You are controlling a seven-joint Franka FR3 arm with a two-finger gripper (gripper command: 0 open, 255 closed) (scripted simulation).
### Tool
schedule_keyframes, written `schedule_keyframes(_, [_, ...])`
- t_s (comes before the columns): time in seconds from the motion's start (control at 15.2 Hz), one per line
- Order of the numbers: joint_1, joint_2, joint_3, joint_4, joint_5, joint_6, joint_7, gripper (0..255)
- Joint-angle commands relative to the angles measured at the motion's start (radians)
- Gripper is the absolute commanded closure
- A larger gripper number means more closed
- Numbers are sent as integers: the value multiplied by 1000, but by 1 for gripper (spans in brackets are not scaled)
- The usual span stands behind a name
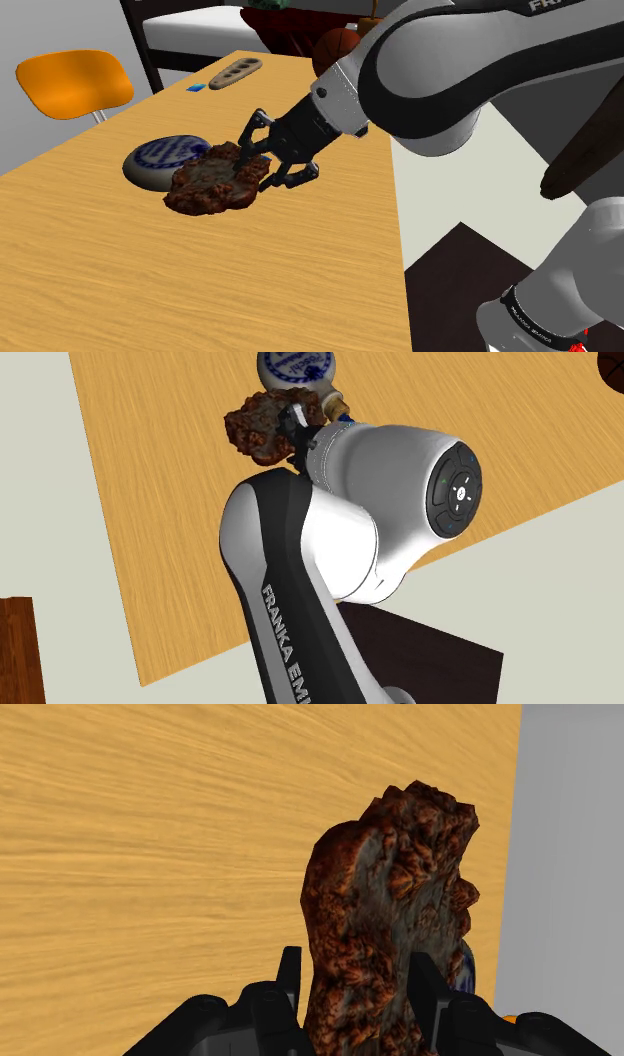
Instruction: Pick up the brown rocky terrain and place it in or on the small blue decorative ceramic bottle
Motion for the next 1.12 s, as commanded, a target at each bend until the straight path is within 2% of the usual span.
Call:
schedule_keyframes(0.0, [-10, -18, 0, 13, -25, -27, 30, 255])
schedule_keyframes(1.06, [-77, -97, -15, 152, -164, -230, 186, 255])
